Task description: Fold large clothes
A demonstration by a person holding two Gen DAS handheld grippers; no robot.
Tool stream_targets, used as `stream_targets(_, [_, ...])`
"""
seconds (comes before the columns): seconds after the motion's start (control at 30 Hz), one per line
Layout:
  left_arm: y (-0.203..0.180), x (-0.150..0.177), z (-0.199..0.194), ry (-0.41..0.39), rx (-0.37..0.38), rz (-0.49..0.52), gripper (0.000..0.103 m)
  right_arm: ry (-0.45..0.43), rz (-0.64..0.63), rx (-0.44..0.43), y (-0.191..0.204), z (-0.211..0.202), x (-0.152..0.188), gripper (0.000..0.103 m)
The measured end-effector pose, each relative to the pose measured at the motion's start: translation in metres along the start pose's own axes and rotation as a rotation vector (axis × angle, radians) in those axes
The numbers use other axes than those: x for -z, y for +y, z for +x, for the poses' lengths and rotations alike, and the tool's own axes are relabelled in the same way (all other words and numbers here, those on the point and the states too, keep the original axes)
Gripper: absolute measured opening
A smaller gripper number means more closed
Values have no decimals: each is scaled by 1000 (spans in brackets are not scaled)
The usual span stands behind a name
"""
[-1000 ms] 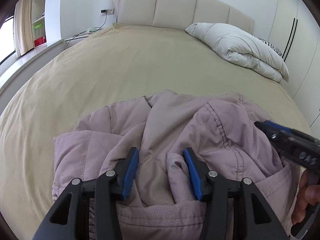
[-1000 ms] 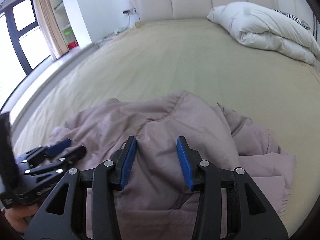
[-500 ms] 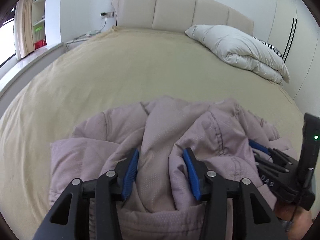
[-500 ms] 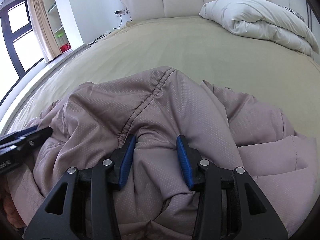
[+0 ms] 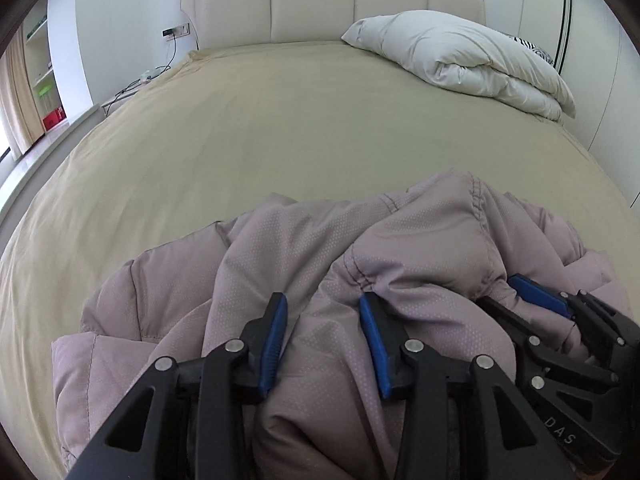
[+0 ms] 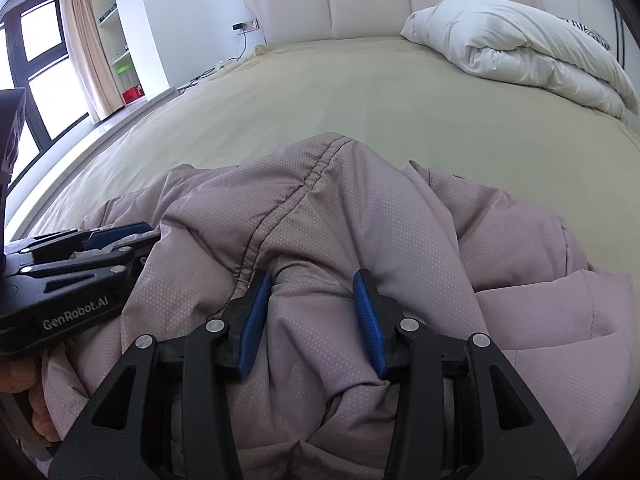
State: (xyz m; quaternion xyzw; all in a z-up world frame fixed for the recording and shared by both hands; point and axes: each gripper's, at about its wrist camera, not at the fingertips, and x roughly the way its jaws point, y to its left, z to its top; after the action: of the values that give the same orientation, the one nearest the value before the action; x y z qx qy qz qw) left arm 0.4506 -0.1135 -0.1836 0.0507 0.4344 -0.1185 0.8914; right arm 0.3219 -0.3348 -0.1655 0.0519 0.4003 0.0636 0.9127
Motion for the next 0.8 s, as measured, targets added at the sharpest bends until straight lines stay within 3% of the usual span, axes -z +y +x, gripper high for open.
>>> stream_targets(0.13, [7, 2, 2, 7, 27, -38, 43, 13, -8, 8, 3, -14, -8, 41])
stream_targets(0.3, [13, 8, 4, -19, 45, -68, 43, -100, 60, 31, -10, -50, -50, 42])
stream_targets(0.4, [14, 7, 5, -25, 51, -71, 42, -41, 36, 44, -12, -31, -75, 42])
stream_targets(0.5, [12, 8, 6, -29, 43, -65, 42, 169, -33, 94, -5, 26, -70, 42])
stream_targets(0.63, [9, 8, 8, -35, 33, -56, 42, 105, -27, 138, -4, 34, -58, 42])
stream_targets(0.8, [11, 7, 4, -38, 40, -60, 42, 101, -6, 114, -6, 33, -59, 43])
